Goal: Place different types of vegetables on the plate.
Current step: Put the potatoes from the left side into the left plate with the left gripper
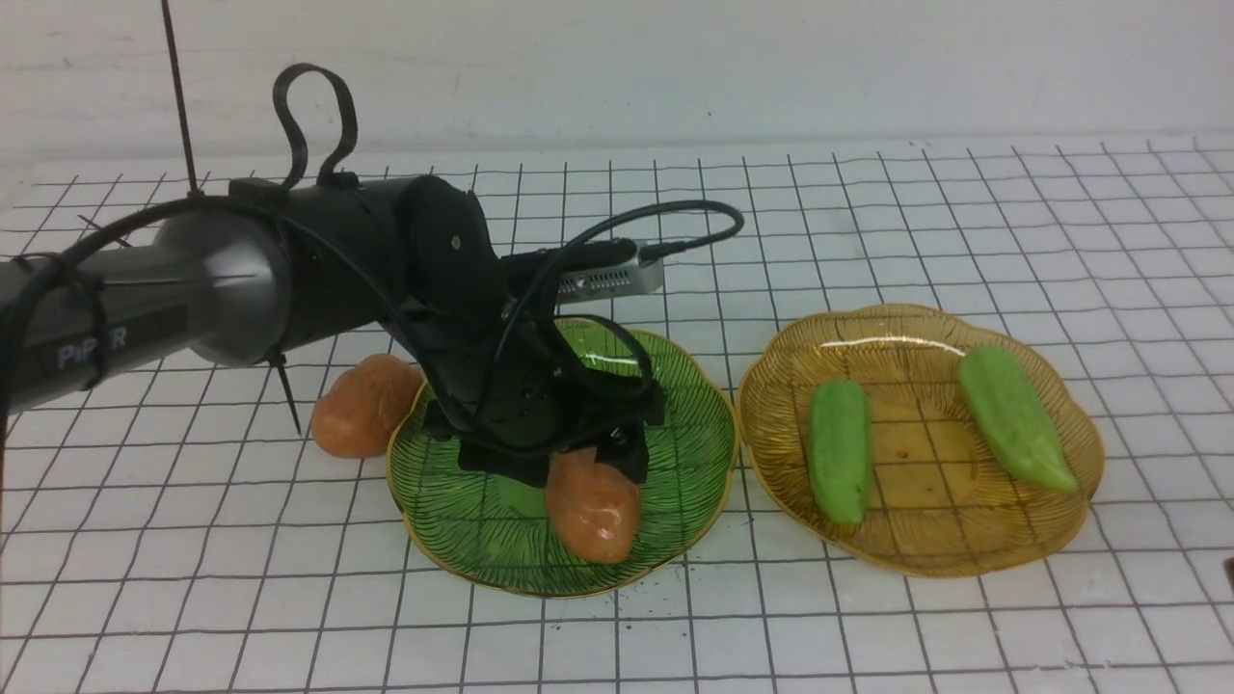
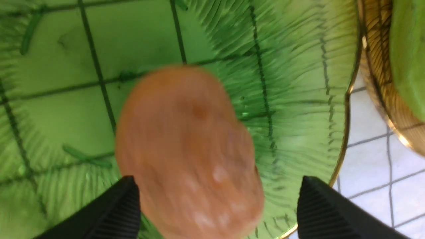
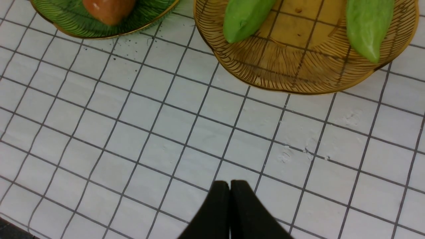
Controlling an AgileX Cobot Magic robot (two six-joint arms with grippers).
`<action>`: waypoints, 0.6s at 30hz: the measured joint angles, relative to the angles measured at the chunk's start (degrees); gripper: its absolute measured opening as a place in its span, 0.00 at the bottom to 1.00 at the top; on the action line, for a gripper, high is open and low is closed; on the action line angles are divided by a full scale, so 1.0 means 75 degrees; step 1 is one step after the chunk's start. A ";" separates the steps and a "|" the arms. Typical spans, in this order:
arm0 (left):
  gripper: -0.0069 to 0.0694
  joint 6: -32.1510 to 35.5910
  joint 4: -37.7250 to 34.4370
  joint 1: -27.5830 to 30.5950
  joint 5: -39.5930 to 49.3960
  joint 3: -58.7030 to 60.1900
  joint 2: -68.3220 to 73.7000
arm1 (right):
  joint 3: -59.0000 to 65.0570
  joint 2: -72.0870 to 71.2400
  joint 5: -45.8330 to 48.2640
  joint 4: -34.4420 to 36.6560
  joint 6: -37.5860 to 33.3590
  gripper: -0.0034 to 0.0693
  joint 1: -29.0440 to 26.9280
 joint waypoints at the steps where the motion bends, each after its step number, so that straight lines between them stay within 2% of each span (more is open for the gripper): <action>1: 0.84 0.0000 0.0018 0.0010 0.0015 0.0000 0.0000 | 0.0000 0.0000 0.0000 0.0000 0.0000 0.04 0.0000; 7: 0.84 0.0000 0.1165 0.0742 0.0987 -0.1184 -0.0007 | 0.0000 0.0000 0.0008 0.0000 0.0000 0.04 0.0000; 11: 0.84 -0.0027 0.2092 0.1425 0.1156 -0.1398 -0.0007 | 0.0000 0.0000 0.0008 0.0000 0.0000 0.04 0.0000; 18: 0.84 -0.0627 0.2215 0.2406 0.1146 -0.1431 0.0332 | 0.0000 0.0000 0.0015 0.0000 0.0000 0.04 0.0000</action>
